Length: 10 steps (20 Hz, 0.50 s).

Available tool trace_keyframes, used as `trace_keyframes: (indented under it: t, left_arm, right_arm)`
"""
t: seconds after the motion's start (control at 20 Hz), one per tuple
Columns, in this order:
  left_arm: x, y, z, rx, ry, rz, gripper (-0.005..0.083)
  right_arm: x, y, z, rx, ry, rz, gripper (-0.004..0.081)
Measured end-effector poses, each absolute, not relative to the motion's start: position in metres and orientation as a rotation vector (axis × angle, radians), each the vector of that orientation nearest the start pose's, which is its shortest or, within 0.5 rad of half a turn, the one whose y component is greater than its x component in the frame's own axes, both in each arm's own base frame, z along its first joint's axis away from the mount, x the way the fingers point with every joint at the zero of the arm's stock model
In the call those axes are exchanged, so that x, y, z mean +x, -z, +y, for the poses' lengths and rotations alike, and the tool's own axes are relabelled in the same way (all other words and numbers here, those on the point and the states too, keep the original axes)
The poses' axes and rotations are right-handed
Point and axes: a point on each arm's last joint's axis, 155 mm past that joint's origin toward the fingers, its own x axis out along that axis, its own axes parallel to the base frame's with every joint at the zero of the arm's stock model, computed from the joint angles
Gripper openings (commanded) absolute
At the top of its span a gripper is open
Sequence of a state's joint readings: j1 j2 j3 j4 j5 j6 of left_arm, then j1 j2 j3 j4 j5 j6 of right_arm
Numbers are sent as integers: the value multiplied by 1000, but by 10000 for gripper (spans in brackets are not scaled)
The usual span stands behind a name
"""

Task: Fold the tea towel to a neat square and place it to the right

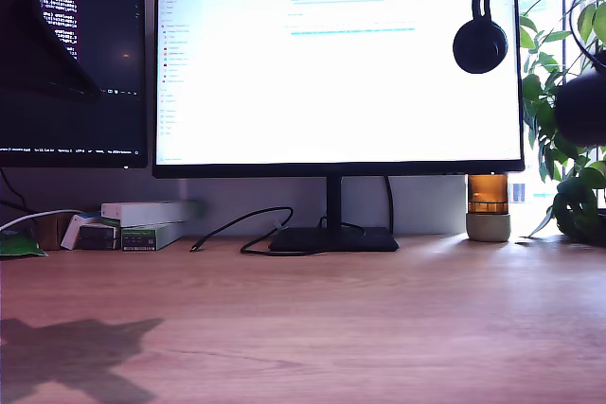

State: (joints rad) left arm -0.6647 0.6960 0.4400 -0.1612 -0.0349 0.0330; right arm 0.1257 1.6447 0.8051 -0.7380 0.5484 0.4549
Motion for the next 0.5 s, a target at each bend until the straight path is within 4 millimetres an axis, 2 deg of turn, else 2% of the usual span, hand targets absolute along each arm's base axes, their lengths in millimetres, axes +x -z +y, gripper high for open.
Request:
trace_keyframes:
  t: [0.5]
  left_arm:
    - [236, -166, -184, 173, 656, 396, -24]
  right_arm:
    - [260, -8, -63, -187, 624, 1309, -12]
